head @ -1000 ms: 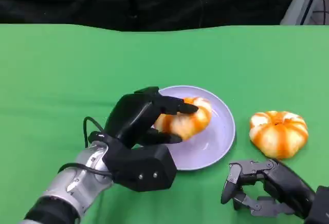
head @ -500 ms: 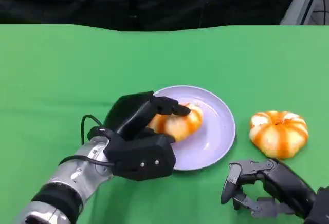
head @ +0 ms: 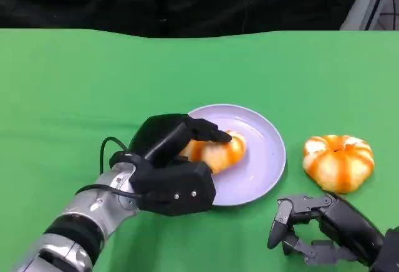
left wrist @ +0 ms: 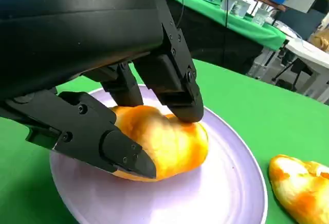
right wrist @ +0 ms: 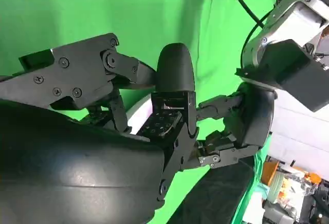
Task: Grasp the bread from the table and place it into the plate.
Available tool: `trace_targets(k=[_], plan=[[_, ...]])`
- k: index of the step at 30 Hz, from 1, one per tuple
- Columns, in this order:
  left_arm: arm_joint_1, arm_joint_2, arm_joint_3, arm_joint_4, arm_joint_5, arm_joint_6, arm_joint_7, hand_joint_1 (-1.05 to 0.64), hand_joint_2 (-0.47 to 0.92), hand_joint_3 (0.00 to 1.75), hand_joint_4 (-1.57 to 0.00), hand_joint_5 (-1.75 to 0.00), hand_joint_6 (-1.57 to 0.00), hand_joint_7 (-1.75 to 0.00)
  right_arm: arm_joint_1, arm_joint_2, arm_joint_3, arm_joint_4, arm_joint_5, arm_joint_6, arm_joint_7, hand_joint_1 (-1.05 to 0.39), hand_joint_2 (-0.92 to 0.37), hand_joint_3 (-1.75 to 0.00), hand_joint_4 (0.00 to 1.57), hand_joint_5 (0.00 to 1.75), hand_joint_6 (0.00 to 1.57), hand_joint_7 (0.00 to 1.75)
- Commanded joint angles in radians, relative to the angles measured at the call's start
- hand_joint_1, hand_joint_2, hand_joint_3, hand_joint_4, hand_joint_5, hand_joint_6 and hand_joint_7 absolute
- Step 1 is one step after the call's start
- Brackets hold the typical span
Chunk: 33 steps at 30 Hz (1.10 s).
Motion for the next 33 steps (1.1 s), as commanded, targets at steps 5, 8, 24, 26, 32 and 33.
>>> trace_targets(k=[5,8,24,26,32,33], plan=[[-0.039,0.008,-0.028,0.039,0.008,-0.008,-0.045,-0.15,0.92,0.07,-0.90,-0.13,-0.94,0.00,-0.005,-0.012,0.003,0.006,0.006,-0.004,0.003,-0.11,-0.79,-0.70,0.71,1.63,0.78,1.17],[-0.045,0.003,-0.031,0.052,0.005,-0.008,-0.043,-0.20,0.92,0.11,-0.82,-0.05,-0.86,0.00,-0.009,-0.014,0.003,0.010,0.007,-0.005,0.008,-0.10,-0.79,-0.70,0.71,1.63,0.78,1.17],[-0.047,-0.010,0.037,0.062,-0.096,-0.018,-0.186,-0.62,0.92,0.44,-0.62,0.00,-0.53,0.00,-0.024,-0.010,0.002,0.034,0.019,-0.014,0.024,-0.11,-0.78,-0.71,0.72,1.63,0.78,1.18],[-0.040,-0.016,0.067,0.059,-0.142,-0.021,-0.245,-0.69,0.92,0.49,-0.55,0.00,-0.47,0.00,-0.024,-0.011,0.002,0.040,0.018,-0.024,0.031,-0.11,-0.78,-0.72,0.72,1.63,0.78,1.18],[-0.030,-0.012,0.104,0.032,-0.196,-0.021,-0.329,-0.85,0.92,0.65,-0.43,0.00,-0.37,0.00,-0.022,-0.013,0.002,0.039,0.014,-0.026,0.034,-0.09,-0.78,-0.73,0.72,1.63,0.78,1.18],[-0.028,-0.012,0.111,0.027,-0.204,-0.021,-0.341,-0.86,0.92,0.68,-0.42,0.00,-0.35,0.00,-0.021,-0.014,0.003,0.037,0.014,-0.023,0.035,-0.10,-0.78,-0.73,0.72,1.63,0.78,1.17]])
